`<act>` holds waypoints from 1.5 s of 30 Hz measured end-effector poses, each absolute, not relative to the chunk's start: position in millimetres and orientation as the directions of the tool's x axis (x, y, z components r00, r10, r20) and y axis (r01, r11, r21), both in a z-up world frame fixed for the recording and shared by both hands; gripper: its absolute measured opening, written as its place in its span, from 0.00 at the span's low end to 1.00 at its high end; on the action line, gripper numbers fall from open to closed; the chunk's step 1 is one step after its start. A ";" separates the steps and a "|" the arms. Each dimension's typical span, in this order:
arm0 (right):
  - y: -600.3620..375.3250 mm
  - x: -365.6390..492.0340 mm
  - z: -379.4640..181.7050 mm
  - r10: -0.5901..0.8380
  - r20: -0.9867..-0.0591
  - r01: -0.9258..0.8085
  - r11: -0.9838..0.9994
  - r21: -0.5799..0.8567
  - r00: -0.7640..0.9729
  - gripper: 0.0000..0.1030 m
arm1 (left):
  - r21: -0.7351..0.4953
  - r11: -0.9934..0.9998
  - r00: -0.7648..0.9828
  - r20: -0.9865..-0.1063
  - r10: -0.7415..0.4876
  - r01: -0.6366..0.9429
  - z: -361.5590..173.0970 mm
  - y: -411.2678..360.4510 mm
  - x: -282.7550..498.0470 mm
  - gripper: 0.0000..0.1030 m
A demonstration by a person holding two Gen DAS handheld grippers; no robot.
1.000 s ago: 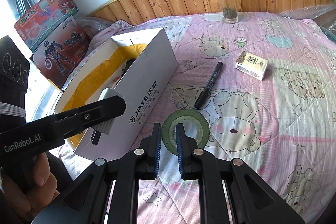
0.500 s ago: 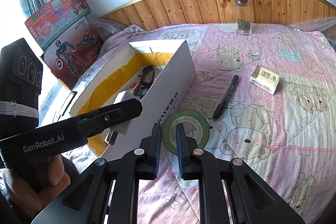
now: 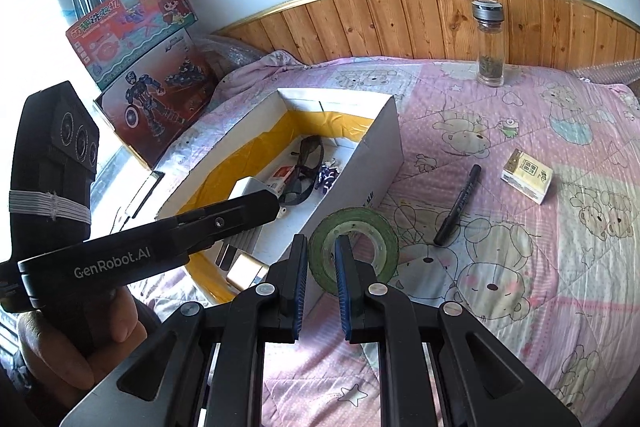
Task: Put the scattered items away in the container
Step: 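Carry the charger and tape roll in both tools over the white box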
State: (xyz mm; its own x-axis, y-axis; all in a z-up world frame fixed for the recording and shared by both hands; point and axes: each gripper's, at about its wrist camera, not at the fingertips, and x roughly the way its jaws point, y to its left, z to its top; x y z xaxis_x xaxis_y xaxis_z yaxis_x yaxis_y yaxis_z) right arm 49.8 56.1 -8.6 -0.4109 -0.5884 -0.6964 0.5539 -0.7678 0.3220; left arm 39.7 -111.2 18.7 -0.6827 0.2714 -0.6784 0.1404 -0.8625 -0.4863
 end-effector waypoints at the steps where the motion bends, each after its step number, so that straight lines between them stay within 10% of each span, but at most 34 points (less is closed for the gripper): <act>1: 54.0 50.5 -7.7 -0.590 -0.696 0.557 -0.766 0.321 -0.410 0.15 | -0.490 -0.860 -0.684 -0.676 0.272 0.142 19.1 -113.7 40.4 0.30; 45: -33.9 56.2 -0.2 -0.625 -0.710 0.692 -0.668 0.272 -0.324 0.15 | -0.442 -0.848 -0.705 -0.699 0.122 0.291 14.5 -214.2 58.9 0.30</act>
